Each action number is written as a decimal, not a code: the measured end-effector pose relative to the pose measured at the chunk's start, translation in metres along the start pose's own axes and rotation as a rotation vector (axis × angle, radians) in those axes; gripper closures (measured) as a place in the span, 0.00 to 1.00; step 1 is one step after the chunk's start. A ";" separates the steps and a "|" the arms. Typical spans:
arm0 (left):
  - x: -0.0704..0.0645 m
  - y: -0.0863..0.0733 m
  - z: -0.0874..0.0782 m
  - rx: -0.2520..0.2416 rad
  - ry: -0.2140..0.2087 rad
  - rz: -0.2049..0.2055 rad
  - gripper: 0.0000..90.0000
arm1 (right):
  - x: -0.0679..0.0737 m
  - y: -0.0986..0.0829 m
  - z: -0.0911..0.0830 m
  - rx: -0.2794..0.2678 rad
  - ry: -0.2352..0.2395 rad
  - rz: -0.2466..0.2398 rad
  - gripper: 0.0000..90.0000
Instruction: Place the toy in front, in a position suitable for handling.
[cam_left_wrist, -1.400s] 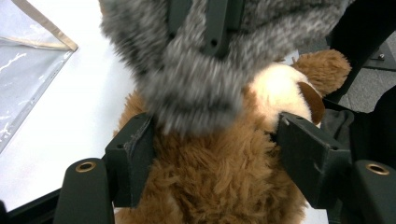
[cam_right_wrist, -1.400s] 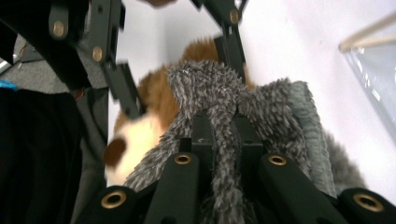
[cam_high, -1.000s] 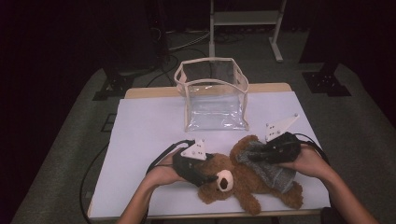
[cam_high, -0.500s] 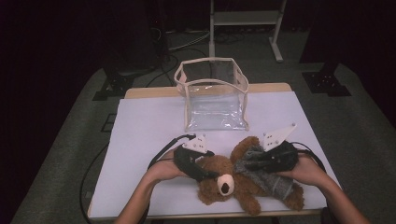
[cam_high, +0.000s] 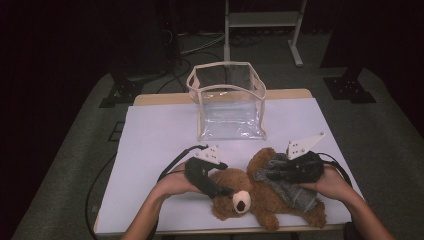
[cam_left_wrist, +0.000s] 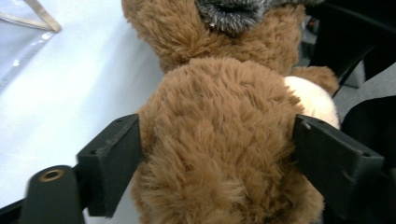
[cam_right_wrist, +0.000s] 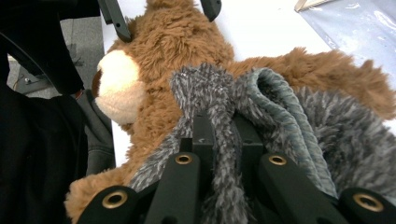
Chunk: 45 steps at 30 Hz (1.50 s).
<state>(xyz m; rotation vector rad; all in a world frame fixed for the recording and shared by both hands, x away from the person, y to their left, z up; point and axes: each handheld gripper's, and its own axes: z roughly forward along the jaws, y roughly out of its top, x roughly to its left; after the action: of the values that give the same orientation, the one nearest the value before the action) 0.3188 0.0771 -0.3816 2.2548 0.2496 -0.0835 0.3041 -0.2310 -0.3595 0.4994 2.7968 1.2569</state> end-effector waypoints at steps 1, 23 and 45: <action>0.000 0.000 0.000 0.000 0.000 0.000 0.15 | 0.001 -0.001 0.000 0.000 0.004 -0.001 0.91; 0.013 -0.004 0.028 0.012 -0.155 -0.120 0.12 | 0.005 -0.003 0.006 -0.004 0.022 -0.003 0.91; 0.034 0.026 -0.009 0.132 0.100 0.061 0.57 | -0.019 0.021 0.019 -0.077 -0.032 0.023 0.91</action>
<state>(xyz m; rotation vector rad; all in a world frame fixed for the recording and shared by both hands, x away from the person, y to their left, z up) 0.3575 0.0734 -0.3611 2.3996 0.2337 0.0463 0.3309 -0.2095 -0.3586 0.5436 2.7119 1.3430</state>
